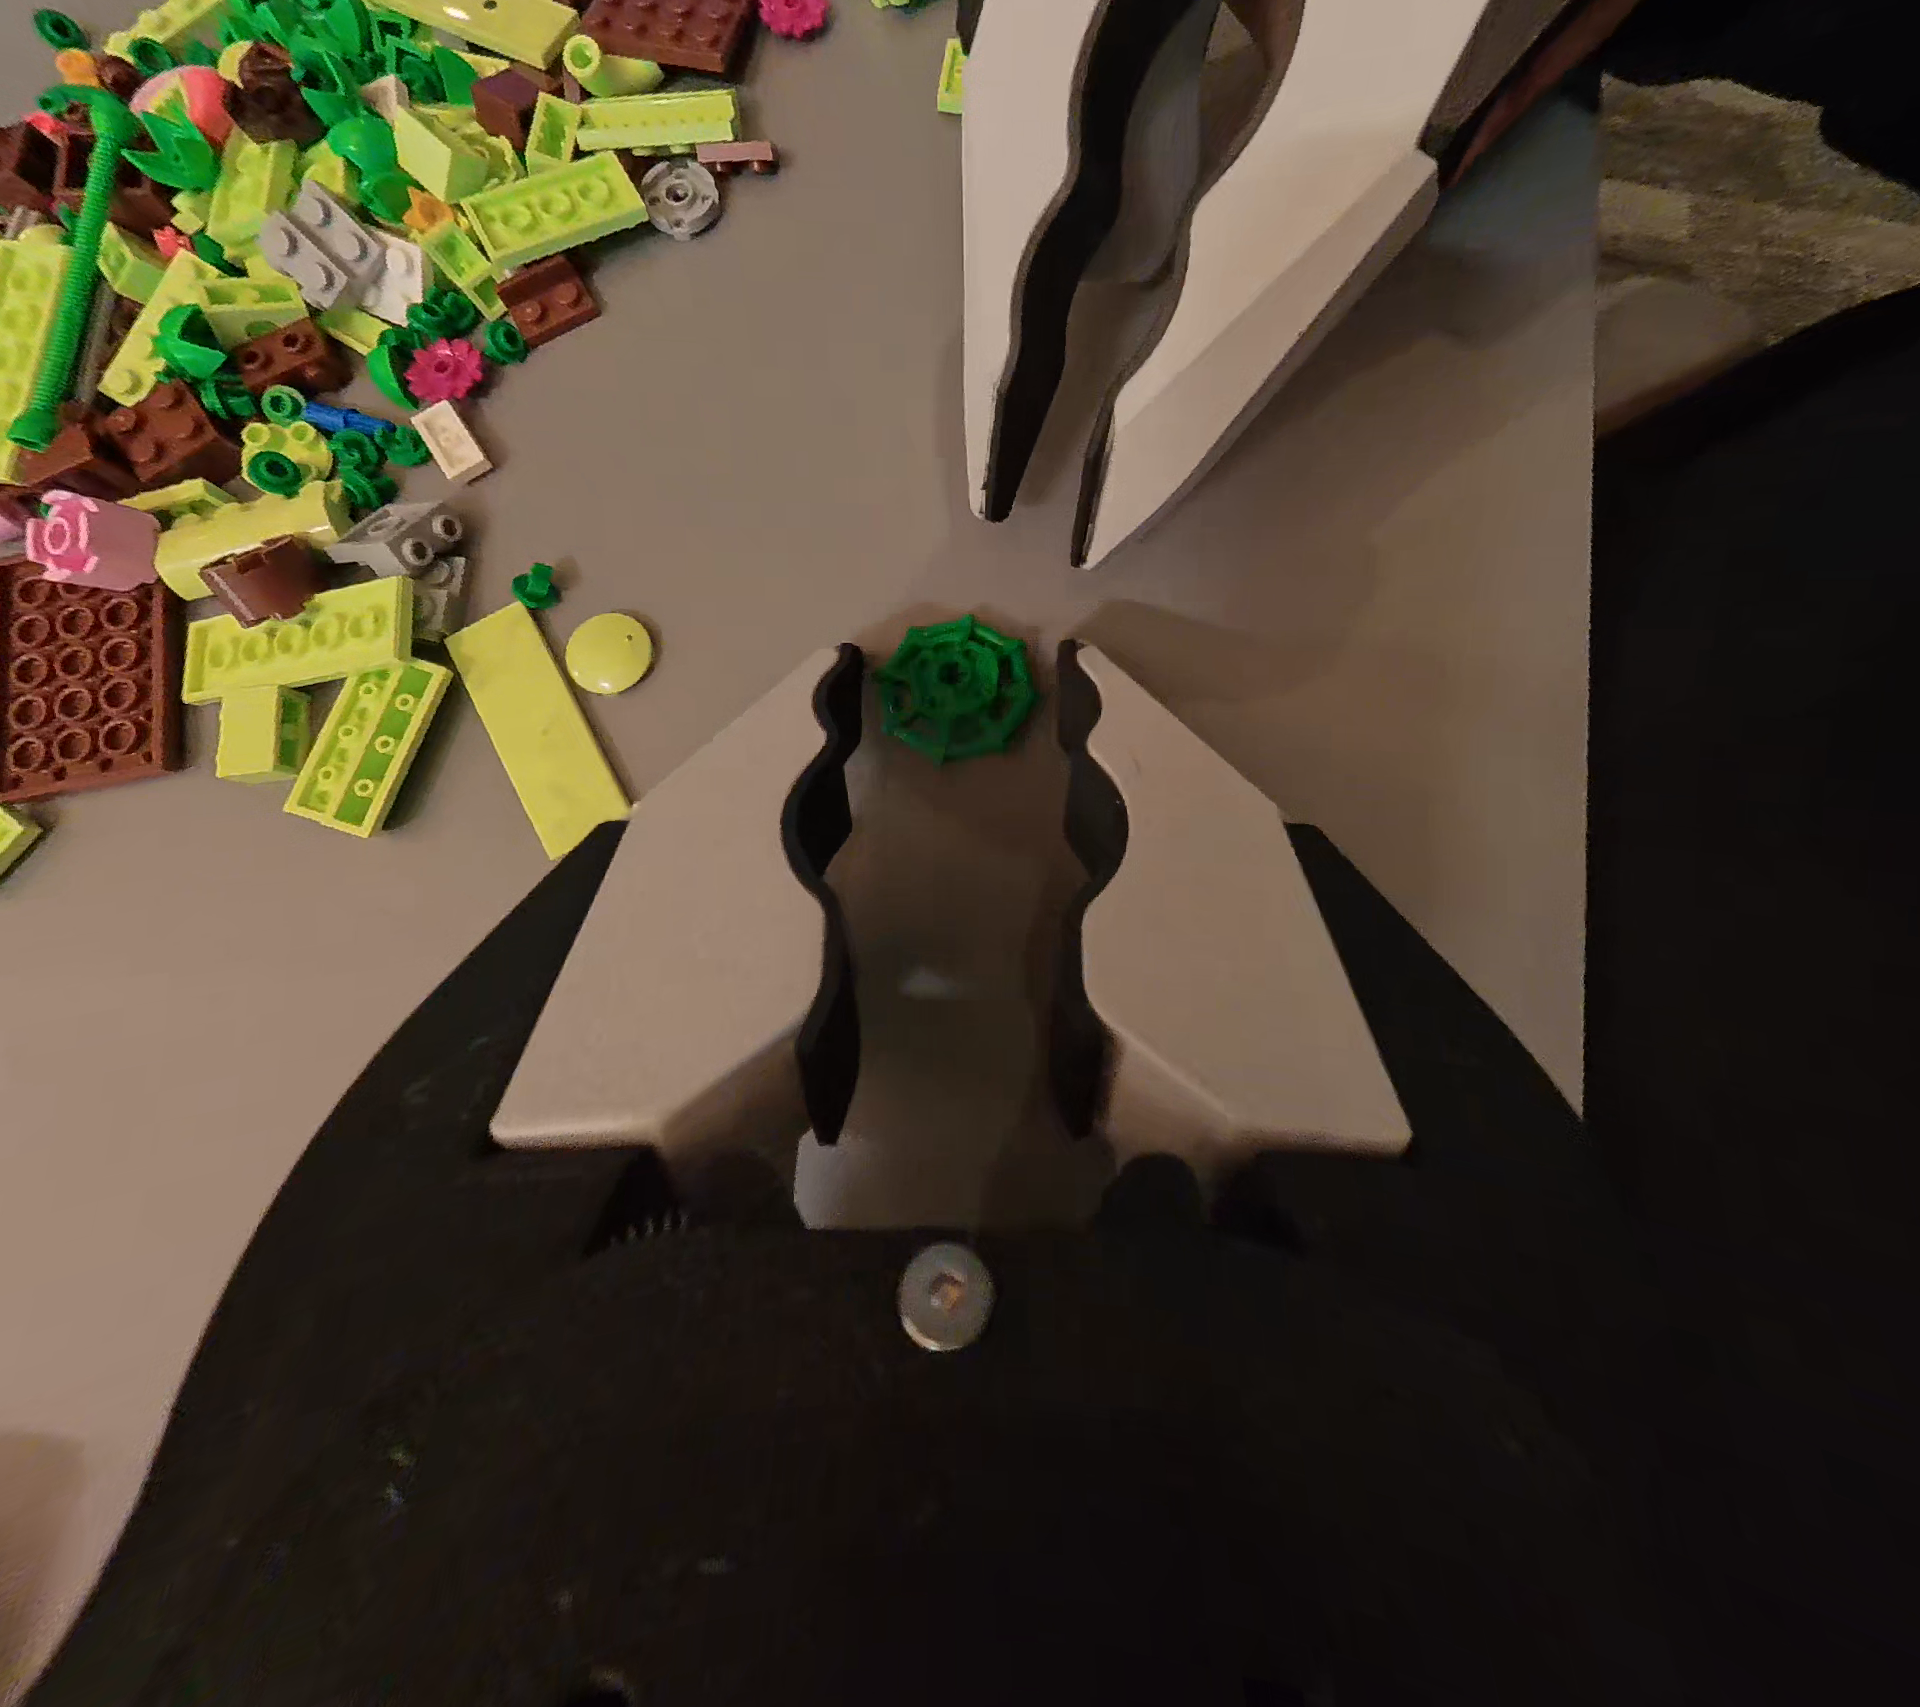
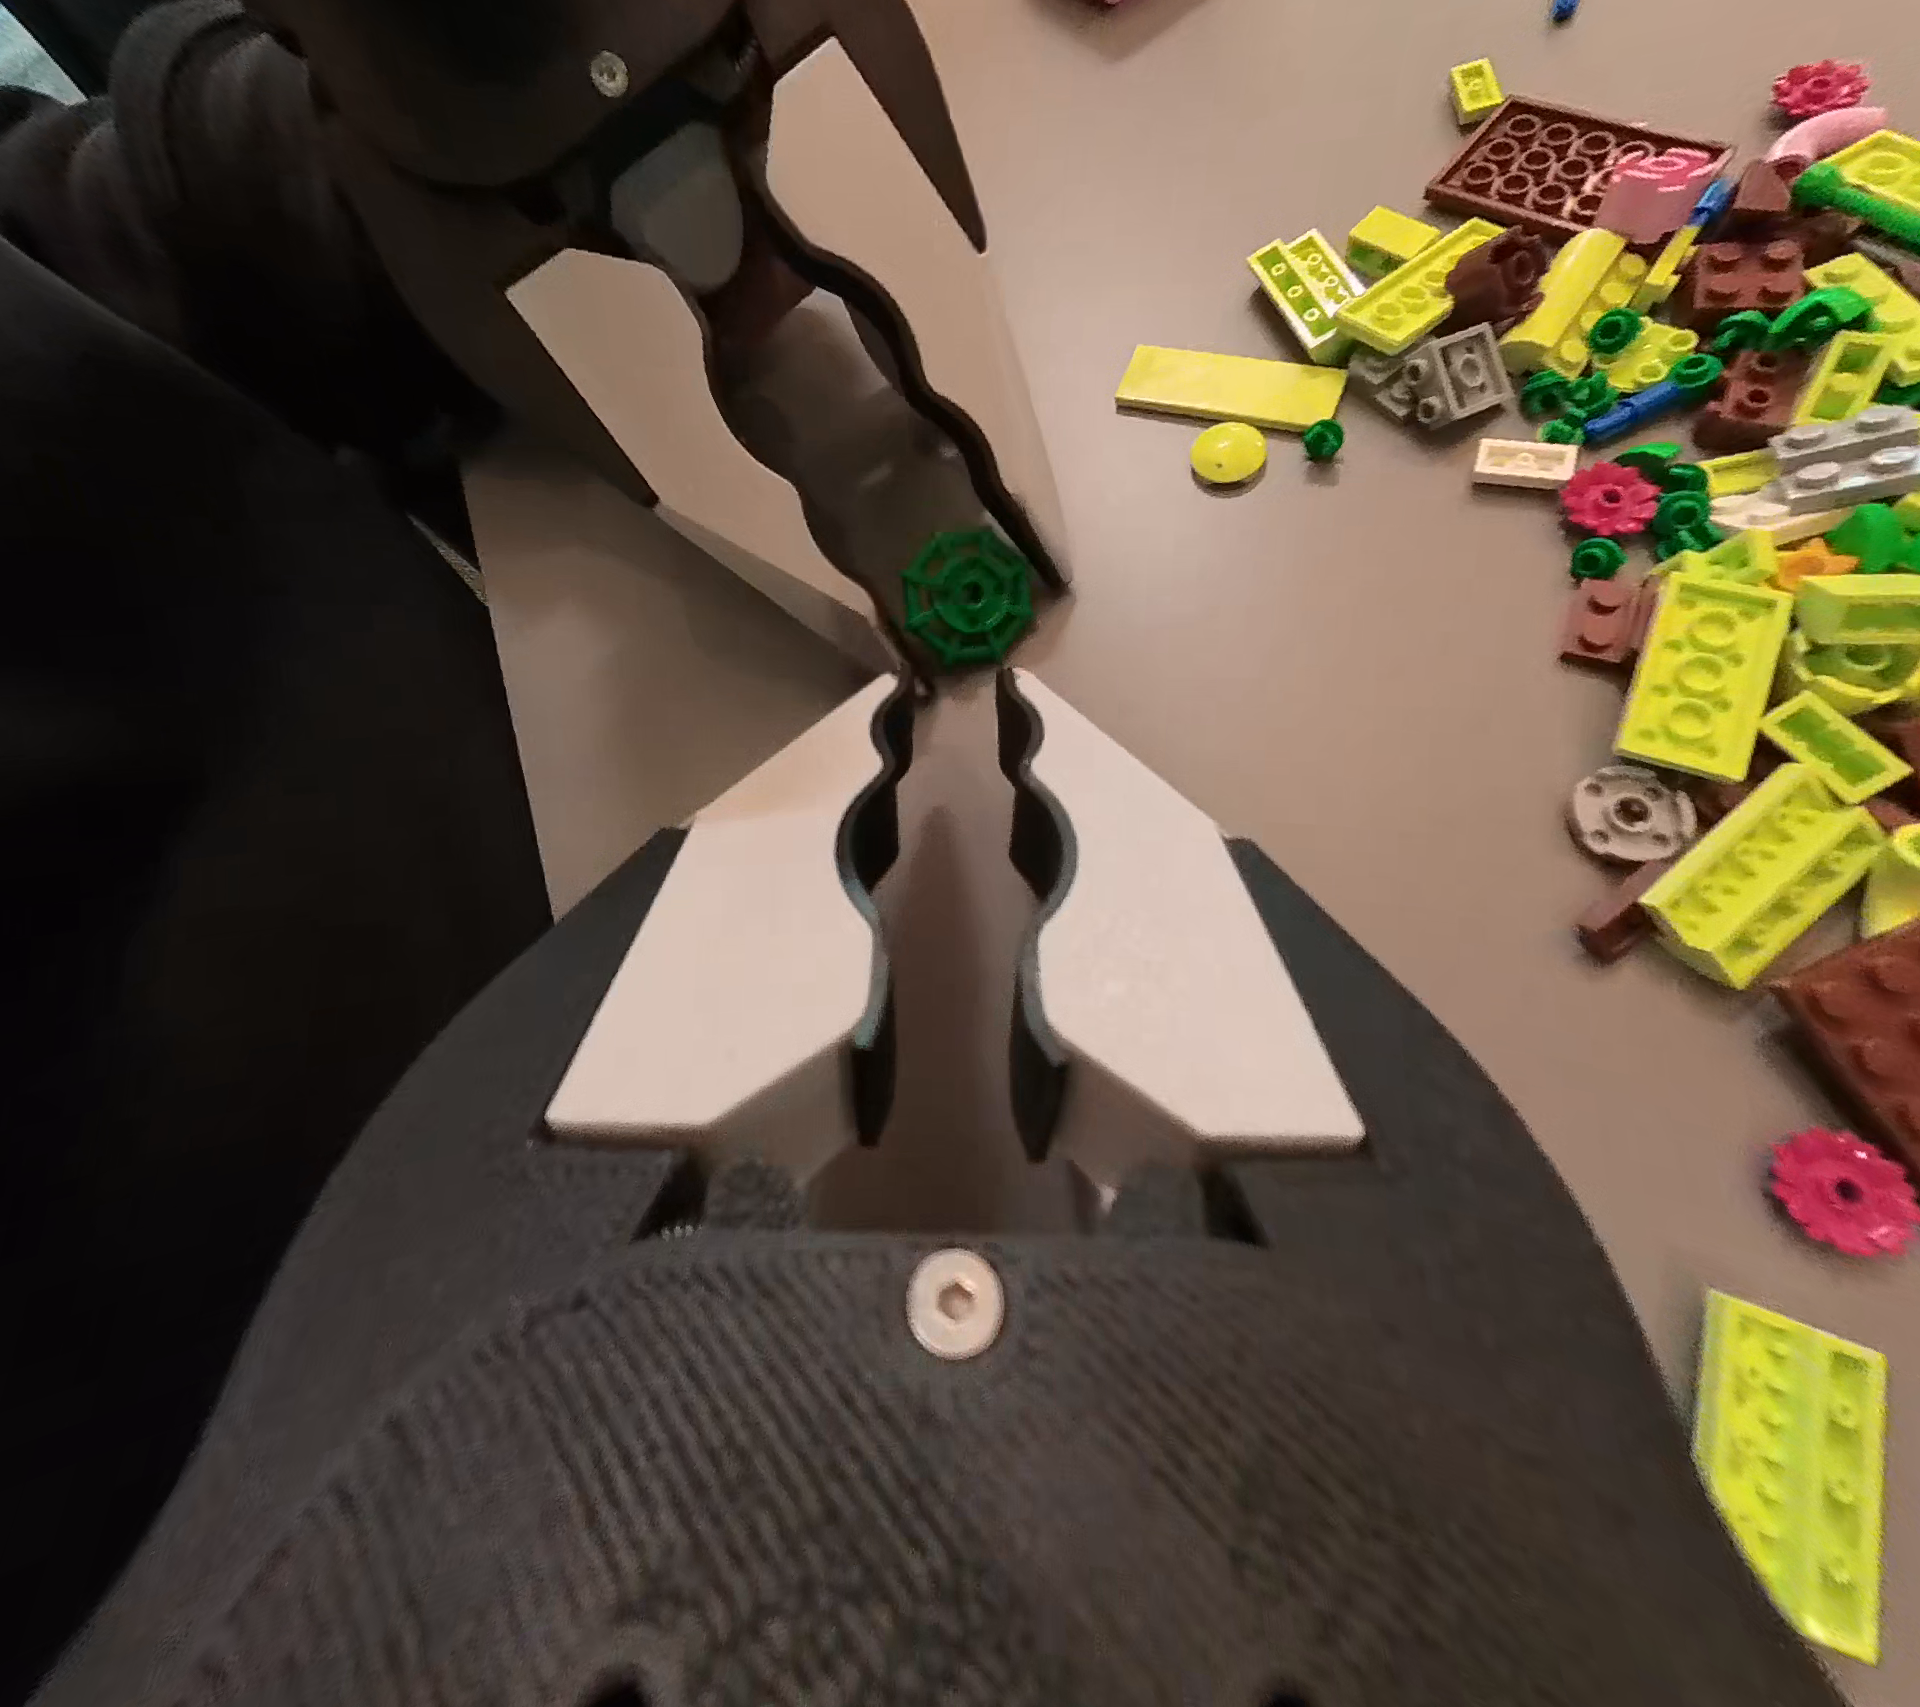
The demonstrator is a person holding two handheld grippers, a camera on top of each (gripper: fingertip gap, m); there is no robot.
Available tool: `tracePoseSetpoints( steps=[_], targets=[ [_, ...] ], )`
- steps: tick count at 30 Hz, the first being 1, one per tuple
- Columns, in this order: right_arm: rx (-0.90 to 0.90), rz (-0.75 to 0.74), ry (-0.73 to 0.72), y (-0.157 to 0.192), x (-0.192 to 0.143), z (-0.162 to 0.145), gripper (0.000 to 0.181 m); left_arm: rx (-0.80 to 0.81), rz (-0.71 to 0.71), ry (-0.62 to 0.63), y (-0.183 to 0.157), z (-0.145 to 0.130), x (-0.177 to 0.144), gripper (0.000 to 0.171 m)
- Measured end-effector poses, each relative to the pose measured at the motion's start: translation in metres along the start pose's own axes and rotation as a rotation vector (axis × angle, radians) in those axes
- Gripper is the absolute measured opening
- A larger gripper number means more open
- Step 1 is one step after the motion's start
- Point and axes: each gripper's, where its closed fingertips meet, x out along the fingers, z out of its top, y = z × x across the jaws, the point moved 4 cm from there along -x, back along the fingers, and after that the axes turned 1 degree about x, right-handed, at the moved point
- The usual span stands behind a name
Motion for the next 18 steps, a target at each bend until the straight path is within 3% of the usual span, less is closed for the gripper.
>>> tracePoseSetpoints(
  steps=[4,10,18],
  targets=[
    [-0.009,-0.007,-0.030,0.000,-0.002,0.003,0.014,-0.005,-0.018,-0.002,-0.002,-0.002,-0.003,0.048],
    [-0.091,-0.025,-0.089,0.003,0.002,0.015,0.021,-0.019,-0.004,-0.012,0.001,-0.004,-0.007,0.040],
    [-0.147,0.026,0.009,0.005,0.023,0.017,0.022,-0.023,-0.025,-0.014,-0.002,-0.011,-0.015,0.029]
  ],
)
